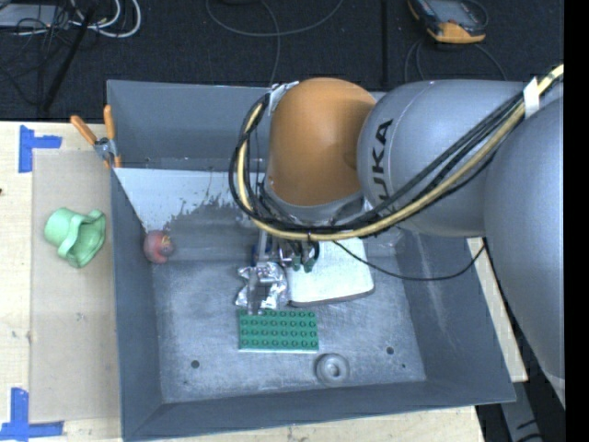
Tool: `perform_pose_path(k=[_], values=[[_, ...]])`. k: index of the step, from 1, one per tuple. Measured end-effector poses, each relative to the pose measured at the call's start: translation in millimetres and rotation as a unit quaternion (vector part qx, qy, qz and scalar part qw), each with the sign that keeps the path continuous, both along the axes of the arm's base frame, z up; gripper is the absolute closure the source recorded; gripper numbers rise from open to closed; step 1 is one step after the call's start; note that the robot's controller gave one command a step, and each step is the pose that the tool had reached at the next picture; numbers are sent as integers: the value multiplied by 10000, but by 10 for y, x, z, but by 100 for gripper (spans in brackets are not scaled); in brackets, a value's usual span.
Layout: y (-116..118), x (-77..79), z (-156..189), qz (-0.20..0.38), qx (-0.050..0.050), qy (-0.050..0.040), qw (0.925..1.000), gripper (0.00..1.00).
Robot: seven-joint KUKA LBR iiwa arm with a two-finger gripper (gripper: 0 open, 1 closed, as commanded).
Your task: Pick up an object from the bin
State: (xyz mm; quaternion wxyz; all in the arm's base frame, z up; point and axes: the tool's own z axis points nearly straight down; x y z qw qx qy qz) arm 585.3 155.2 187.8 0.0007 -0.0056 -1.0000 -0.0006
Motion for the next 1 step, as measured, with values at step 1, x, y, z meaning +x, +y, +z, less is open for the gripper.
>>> perform_pose_path(k=[1], values=[[-328,-230,-1089,-723,-15,38,9974,0]])
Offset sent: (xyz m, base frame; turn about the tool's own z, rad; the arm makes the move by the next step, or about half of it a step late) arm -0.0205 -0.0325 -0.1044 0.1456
